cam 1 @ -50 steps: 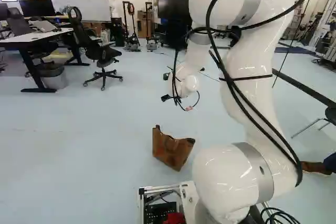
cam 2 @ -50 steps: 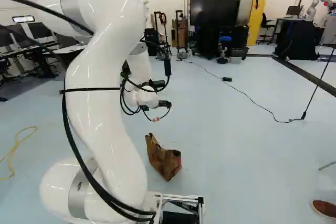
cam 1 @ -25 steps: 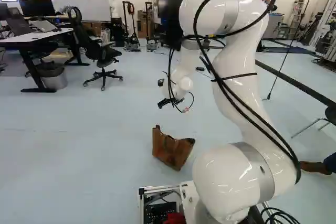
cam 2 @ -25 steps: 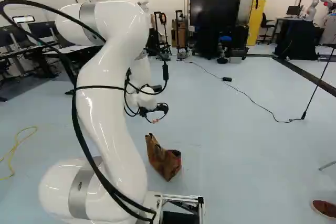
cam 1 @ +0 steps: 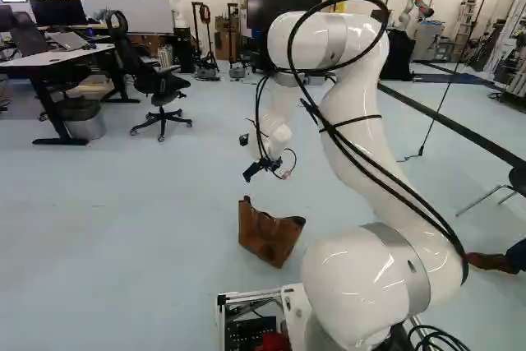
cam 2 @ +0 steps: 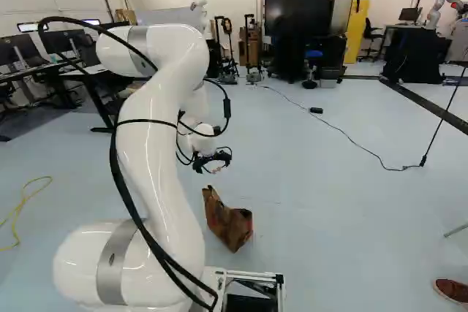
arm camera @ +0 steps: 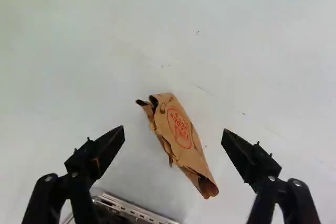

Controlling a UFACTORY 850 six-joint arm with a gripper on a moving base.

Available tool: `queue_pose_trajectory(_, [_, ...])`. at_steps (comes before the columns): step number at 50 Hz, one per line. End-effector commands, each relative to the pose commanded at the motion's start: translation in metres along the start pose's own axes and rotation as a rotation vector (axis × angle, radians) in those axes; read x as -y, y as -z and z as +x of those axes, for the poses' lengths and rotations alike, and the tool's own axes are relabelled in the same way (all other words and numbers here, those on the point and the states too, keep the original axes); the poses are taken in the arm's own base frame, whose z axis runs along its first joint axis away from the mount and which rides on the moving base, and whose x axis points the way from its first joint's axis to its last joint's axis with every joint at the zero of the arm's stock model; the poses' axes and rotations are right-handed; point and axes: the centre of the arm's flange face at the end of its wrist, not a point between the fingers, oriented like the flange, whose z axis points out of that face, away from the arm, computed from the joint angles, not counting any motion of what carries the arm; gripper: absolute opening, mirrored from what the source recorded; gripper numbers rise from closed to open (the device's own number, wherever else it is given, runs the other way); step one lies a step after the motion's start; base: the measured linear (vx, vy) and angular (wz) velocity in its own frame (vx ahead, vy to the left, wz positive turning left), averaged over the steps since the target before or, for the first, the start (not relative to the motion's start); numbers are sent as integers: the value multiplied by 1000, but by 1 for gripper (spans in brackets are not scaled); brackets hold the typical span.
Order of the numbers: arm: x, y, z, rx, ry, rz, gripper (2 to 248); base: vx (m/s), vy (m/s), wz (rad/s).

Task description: Pick up the grocery bag from the ground

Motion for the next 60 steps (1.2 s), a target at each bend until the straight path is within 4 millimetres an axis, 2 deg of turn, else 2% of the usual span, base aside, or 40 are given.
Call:
queue_pose_trajectory(11, [5,-19,-3,84,42,12,247,0,0,0])
queue_pose_trajectory(33, [6,-49,-21,260,104,25,247,0,0,0])
queue_pose_trajectory(60, [6,-89,-32,305,108,36,247,0,0,0])
